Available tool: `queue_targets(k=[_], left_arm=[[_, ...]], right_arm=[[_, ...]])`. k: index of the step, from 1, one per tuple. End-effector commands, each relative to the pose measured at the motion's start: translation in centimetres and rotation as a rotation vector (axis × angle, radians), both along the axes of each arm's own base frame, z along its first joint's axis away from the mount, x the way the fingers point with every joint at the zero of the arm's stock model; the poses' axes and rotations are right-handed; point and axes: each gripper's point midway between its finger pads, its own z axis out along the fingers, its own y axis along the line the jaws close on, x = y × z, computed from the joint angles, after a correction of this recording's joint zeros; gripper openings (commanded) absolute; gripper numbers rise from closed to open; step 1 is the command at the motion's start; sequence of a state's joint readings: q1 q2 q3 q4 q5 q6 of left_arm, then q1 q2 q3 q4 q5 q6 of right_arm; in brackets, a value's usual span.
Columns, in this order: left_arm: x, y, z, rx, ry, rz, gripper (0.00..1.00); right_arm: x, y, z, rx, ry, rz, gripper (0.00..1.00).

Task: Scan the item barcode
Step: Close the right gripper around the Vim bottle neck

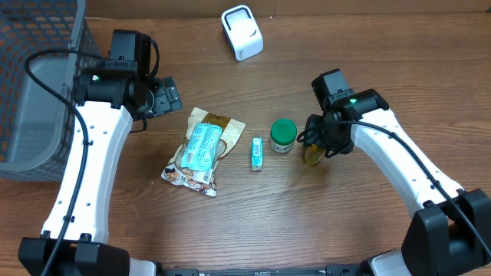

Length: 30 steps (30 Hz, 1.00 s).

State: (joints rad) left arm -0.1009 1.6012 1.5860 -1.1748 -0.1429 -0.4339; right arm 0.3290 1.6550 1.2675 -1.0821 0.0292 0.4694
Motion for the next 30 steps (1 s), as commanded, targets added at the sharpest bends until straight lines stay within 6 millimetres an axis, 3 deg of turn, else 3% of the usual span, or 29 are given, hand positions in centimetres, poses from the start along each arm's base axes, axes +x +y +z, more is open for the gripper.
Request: queue_targets(k=[1, 12, 24, 30], left_arm=[[0.3, 0.0, 0.6, 0.003, -0.017, -0.016, 1.0], [0.3, 0.0, 0.6, 0.003, -0.017, -0.016, 1.0], [0.3, 0.0, 0.6, 0.003, -0.017, -0.016, 1.0], [0.3, 0.0, 0.6, 0.003, -0.017, -0.016, 1.0]], right_arm=[[0.1, 0.2, -0.1, 0.006, -0.004, 0.007, 0.58], [0.0, 0.2, -0.2, 0.008, 0.003, -0.02, 0.57], [0.0, 0.3, 0.1, 0.015, 0.002, -0.016, 0.45], [0.0, -0.3, 1.2, 0.038, 0.015, 0.002, 0.23]])
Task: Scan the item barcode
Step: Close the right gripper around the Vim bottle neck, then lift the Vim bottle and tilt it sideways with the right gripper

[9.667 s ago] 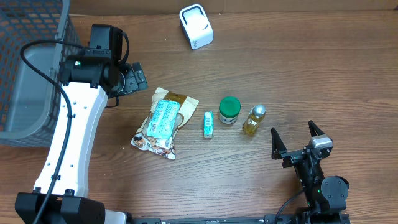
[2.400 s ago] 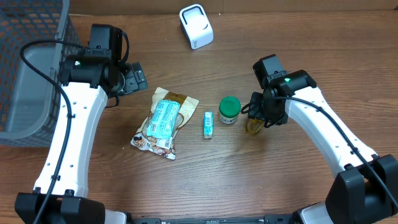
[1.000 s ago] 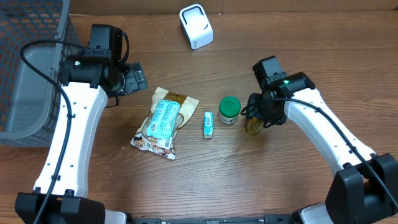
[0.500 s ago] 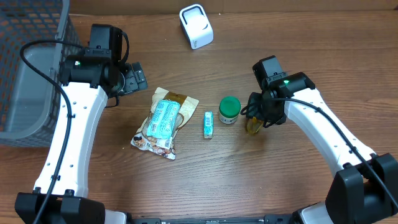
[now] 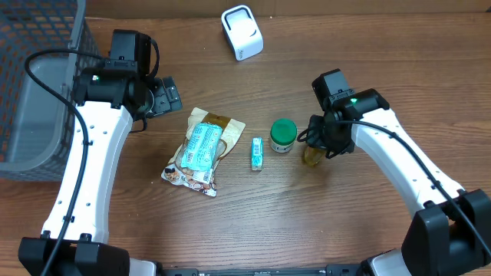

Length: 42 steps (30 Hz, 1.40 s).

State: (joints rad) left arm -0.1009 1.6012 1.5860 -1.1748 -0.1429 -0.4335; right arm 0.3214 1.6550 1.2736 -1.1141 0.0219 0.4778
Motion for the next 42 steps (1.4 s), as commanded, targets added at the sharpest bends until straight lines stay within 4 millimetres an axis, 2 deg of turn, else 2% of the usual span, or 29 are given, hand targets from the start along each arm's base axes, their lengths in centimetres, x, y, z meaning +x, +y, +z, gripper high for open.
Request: queue_targets(k=[1, 8, 11, 15, 20, 23, 26, 42], left_arm=[[0.3, 0.0, 0.6, 0.003, -0.017, -0.016, 1.0], [0.3, 0.0, 0.6, 0.003, -0.017, -0.016, 1.0], [0.3, 0.0, 0.6, 0.003, -0.017, -0.016, 1.0], [0.3, 0.0, 0.6, 0.003, -0.017, -0.016, 1.0], [0.3, 0.0, 0.6, 0.003, -0.017, -0.016, 1.0], [0.3, 0.0, 0.6, 0.003, -0.017, -0.016, 1.0], [0.3, 0.0, 0.6, 0.003, -0.017, -0.016, 1.0], [0.3, 0.0, 0.6, 0.003, -0.017, -0.016, 1.0]], right_arm=[[0.5, -0.1, 1.4, 0.052, -0.008, 0.014, 0.22], [-0.2, 0.5, 4.6, 0.224, -0.043, 0.077, 0.23], [-0.6, 1.6, 6.8, 0.372, -0.087, 0.148, 0.23], [-1.6, 3.6, 10.9, 0.623, -0.171, 0.285, 0.23], [-4.0, 6.8, 16.1, 0.967, -0.254, 0.489, 0.23], [-5.1, 7.8, 18.1, 1.095, -0.275, 0.548, 0.23], [-5.6, 8.0, 18.6, 1.138, -0.262, 0.547, 0.23], [-8.9, 8.0, 18.8, 1.181, -0.196, 0.595, 0.24]])
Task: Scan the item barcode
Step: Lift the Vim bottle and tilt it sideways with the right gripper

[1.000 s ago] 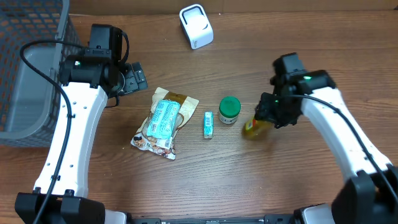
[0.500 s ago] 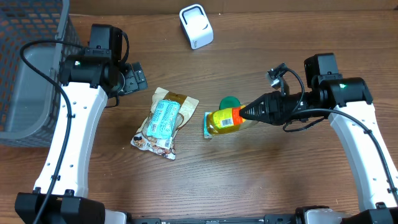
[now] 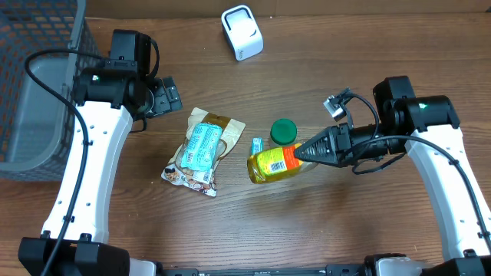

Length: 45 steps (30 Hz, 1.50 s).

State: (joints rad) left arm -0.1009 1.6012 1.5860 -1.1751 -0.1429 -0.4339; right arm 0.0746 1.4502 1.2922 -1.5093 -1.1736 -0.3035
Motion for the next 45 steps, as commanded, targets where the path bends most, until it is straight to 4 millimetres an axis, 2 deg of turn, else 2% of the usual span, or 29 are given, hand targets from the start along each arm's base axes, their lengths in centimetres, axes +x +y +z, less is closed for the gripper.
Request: queue_targets(k=[1, 9, 29, 45], left_arm=[[0.3, 0.0, 0.6, 0.003, -0.017, -0.016, 1.0], [0.3, 0.0, 0.6, 0.003, -0.018, -0.016, 1.0], [0.3, 0.0, 0.6, 0.003, -0.017, -0.016, 1.0], [0.3, 0.0, 0.6, 0.003, -0.018, -0.016, 1.0]], right_arm=[[-0.5, 0.5, 2.7, 0.097, -0.105, 0.032, 0.24], [-1.5, 0.6, 3.2, 0.128, -0.114, 0.057, 0.24], [-2.5, 0.5, 2.3, 0.124, -0.038, 0.055, 0.24], [-2.4, 0.6, 2.3, 0.139, -0.04, 0.052, 0.24]])
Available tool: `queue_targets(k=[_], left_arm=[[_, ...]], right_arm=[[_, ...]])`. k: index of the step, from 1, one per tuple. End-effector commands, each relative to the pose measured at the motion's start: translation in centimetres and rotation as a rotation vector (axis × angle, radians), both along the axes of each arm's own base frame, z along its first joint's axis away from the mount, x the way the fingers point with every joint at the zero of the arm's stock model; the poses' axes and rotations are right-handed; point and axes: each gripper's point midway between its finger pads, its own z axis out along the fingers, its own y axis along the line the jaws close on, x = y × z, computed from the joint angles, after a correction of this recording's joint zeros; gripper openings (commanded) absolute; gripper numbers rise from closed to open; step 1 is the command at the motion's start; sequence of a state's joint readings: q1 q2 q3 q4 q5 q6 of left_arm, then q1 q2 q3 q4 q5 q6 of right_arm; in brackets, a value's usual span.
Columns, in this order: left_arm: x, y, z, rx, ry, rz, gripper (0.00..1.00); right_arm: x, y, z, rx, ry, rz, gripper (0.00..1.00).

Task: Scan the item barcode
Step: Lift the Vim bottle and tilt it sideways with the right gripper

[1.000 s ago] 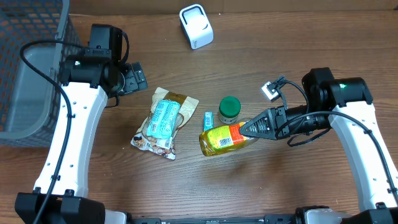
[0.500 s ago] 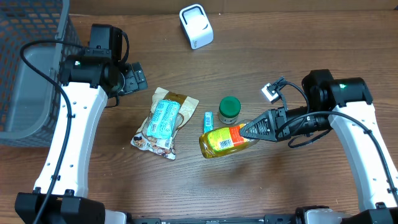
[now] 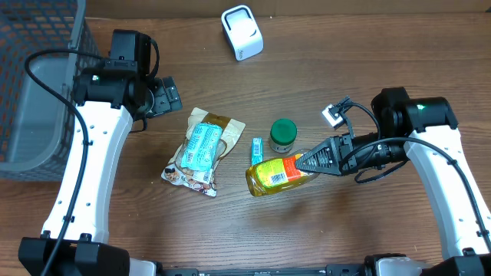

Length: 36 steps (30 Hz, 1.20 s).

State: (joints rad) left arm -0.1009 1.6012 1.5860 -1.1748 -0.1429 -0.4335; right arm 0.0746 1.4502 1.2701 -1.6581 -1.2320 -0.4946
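Observation:
A yellow bottle [image 3: 276, 174] with a red and yellow label lies on its side in the air over the table's middle, neck toward the right. My right gripper [image 3: 311, 162] is shut on its neck end. The white barcode scanner [image 3: 242, 31] stands at the back of the table, far from the bottle. At the left, my left gripper [image 3: 170, 96] hangs beside the snack bags; whether it is open does not show.
A green-lidded jar [image 3: 283, 135] stands just behind the bottle. A small teal packet [image 3: 257, 149] lies to its left. A teal bag atop a brown snack bag [image 3: 202, 149] lies centre-left. A dark mesh basket [image 3: 38, 84] fills the far left.
The right gripper has moved the bottle slightly toward the front. The bottle now hangs a little lower in the view and covers less of the teal packet. The left arm is unchanged.
At first my right gripper was down at the bottle, which stood right of the green-lidded jar. A second later it was still there. Then the bottle was lifted, lying sideways in the gripper over the table's middle, and now it sits slightly nearer the front.

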Motion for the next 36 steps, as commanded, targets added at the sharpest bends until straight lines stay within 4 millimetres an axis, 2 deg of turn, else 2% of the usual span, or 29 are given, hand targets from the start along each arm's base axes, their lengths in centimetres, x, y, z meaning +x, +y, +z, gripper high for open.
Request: queue_targets(k=[1, 25, 36], left_arm=[[0.3, 0.0, 0.6, 0.003, -0.017, -0.016, 1.0], [0.3, 0.0, 0.6, 0.003, -0.017, -0.016, 0.99], [0.3, 0.0, 0.6, 0.003, -0.017, -0.016, 1.0]], right_arm=[[-0.3, 0.4, 1.7, 0.074, -0.035, -0.006, 0.24], [0.8, 0.5, 1.5, 0.078, -0.104, -0.01, 0.24], [2.6, 0.0, -0.5, -0.059, 0.004, -0.088, 0.24]])
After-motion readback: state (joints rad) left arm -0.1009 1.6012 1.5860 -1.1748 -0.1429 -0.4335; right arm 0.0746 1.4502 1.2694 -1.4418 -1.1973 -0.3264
